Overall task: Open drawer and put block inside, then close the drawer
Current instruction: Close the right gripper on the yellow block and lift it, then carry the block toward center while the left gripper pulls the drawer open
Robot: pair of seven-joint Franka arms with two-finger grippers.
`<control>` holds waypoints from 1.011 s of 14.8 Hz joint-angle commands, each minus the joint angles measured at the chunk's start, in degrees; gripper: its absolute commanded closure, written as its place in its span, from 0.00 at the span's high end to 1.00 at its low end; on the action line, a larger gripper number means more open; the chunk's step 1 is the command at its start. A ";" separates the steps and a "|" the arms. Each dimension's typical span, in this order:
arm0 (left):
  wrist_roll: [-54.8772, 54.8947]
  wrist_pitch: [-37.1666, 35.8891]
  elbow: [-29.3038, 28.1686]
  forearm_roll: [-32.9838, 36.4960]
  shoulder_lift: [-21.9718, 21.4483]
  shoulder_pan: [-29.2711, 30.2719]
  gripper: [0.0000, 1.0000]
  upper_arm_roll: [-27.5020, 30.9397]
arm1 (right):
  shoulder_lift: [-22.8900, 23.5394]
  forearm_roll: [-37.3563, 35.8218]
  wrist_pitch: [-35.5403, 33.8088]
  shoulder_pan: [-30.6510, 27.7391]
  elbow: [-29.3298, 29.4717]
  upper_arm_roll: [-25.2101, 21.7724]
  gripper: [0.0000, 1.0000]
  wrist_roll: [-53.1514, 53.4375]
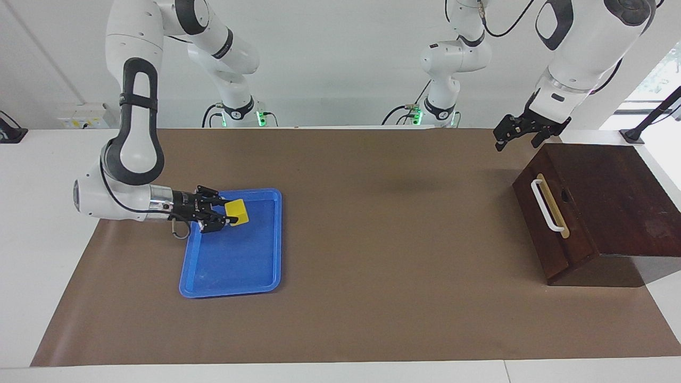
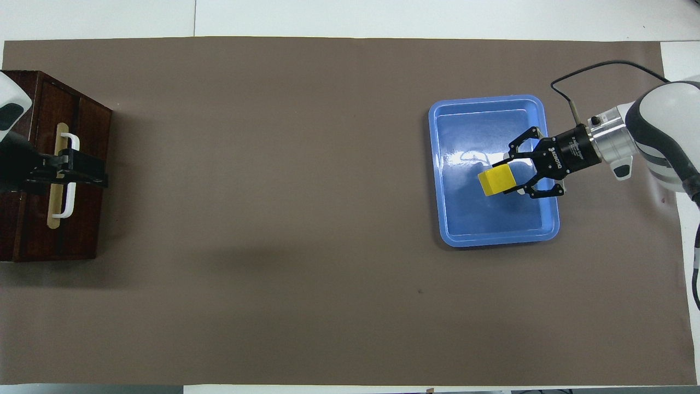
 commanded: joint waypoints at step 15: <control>-1.18 32.86 -14.94 32.04 9.82 -1.54 1.00 -0.13 | -6.23 10.63 26.95 32.91 3.18 0.25 0.00 37.61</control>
